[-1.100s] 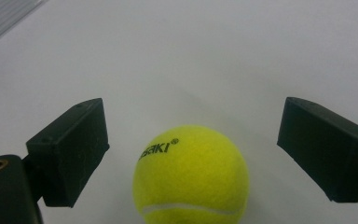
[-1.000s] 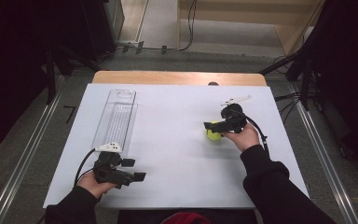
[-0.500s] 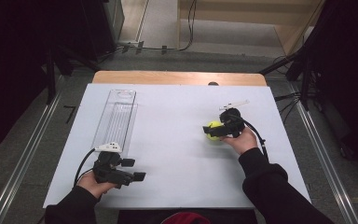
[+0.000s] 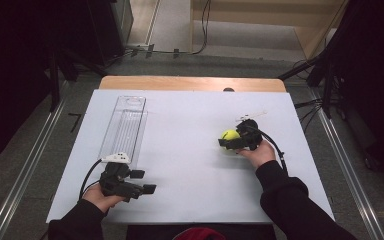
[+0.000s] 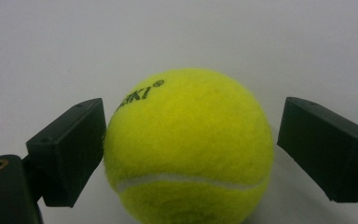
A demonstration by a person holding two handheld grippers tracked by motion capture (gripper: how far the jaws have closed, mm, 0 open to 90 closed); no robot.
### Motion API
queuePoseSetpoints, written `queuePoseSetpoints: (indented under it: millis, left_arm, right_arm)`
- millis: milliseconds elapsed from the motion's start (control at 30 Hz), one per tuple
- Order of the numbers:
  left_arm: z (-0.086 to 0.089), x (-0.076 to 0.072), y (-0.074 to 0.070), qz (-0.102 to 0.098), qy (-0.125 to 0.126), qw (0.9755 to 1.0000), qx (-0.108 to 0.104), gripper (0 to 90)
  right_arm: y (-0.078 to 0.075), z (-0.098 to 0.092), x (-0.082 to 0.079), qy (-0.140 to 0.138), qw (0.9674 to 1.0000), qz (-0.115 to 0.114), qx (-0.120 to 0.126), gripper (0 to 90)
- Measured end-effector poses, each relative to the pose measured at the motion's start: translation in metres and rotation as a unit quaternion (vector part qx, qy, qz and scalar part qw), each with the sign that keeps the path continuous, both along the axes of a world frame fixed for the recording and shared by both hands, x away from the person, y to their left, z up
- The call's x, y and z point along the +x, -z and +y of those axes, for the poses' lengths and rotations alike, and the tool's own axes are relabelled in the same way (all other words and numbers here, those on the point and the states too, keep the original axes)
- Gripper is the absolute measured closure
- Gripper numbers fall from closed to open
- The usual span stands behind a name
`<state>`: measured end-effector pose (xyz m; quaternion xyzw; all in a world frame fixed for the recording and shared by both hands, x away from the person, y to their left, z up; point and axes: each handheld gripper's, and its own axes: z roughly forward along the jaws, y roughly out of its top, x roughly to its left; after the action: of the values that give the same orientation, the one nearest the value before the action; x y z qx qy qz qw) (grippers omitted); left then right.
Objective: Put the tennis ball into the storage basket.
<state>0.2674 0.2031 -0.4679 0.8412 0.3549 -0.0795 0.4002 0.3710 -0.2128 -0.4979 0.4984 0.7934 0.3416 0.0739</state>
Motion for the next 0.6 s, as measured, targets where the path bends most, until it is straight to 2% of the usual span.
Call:
queuePoseSetpoints:
  millis: [267, 333, 367, 400, 533, 600]
  left_arm:
    - [-0.0001, 0.0, 0.0, 0.0, 0.0, 1.0, 0.0, 17.8]
    - [-0.0001, 0.0, 0.0, 0.0, 0.0, 1.0, 0.0, 17.7]
    - [-0.0001, 0.0, 0.0, 0.0, 0.0, 1.0, 0.0, 17.8]
    - [-0.0001, 0.0, 0.0, 0.0, 0.0, 1.0, 0.0, 17.8]
    - [-0.0002, 0.0, -0.0002, 0.0, 0.001, 1.0, 0.001, 17.8]
    - [-0.0002, 0.0, -0.0001, 0.0, 0.001, 1.0, 0.0, 17.8]
  right_arm:
    - [0.0075, 0.001, 0.0008, -0.004, 0.9999, 0.013, -0.01, 7.1]
    - [0.0085, 0.0002, 0.0006, -0.008, 0.9998, 0.014, -0.008, 14.4]
    - [0.0085, 0.0002, 0.0006, -0.008, 0.9998, 0.014, -0.008, 14.4]
    - [0.0081, -0.0002, 0.0004, -0.016, 0.9997, 0.018, 0.007, 22.5]
    - [0.0069, 0.0024, -0.0006, -0.022, 0.9997, 0.012, -0.005, 22.8]
    - [0.0066, 0.002, -0.0004, -0.02, 0.9997, 0.015, -0.003, 22.8]
